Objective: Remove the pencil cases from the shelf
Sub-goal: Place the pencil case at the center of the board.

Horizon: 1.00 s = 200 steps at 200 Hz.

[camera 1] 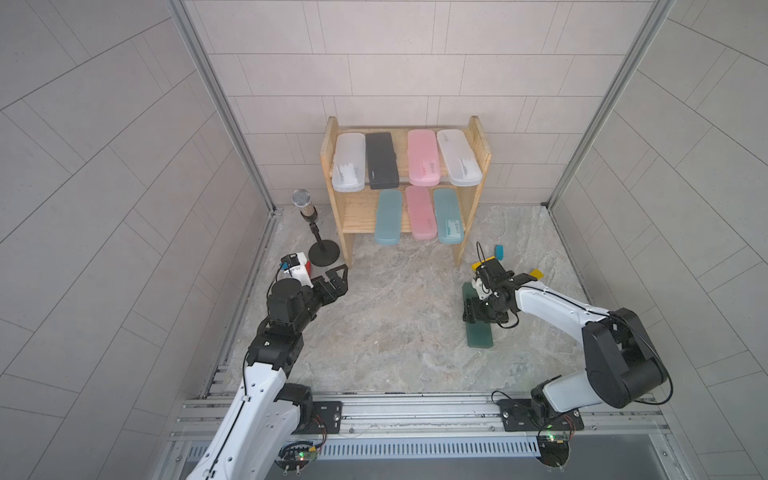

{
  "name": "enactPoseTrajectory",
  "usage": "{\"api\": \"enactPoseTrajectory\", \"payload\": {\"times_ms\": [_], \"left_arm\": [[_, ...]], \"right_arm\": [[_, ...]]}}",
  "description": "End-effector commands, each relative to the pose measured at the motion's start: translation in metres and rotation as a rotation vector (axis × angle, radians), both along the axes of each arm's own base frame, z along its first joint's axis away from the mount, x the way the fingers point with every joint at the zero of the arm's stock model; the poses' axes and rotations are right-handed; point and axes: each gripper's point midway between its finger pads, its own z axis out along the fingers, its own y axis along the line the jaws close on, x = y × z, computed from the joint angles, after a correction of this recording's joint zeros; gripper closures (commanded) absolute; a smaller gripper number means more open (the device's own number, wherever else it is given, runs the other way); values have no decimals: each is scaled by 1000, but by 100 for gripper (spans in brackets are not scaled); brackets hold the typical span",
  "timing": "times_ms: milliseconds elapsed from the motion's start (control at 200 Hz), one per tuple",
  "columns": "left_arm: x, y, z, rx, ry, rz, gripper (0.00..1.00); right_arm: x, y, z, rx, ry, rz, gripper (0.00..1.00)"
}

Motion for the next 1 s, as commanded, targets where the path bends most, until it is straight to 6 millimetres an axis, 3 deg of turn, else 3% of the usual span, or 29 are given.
{"api": "enactPoseTrajectory", "payload": {"times_ms": [0,200,405,685,996], "left_arm": [[2,-3,24,-5,-58,-16,0],[3,-12,30,-22,-28,-60,0],[2,-15,31,-40,-23,-76,0],[2,-17,37,-54,-11,-83,0],[7,-19,38,-80,-6,-83,0]], "right_arm": [[13,-4,3,-40,-25,26,40],[31,-8,0,-77,-16,47,40],[28,-26,-20,-104,93,57,39],[30,-43,-26,-137,107,38,38],[28,-58,-22,-186,100,5,14]]}}
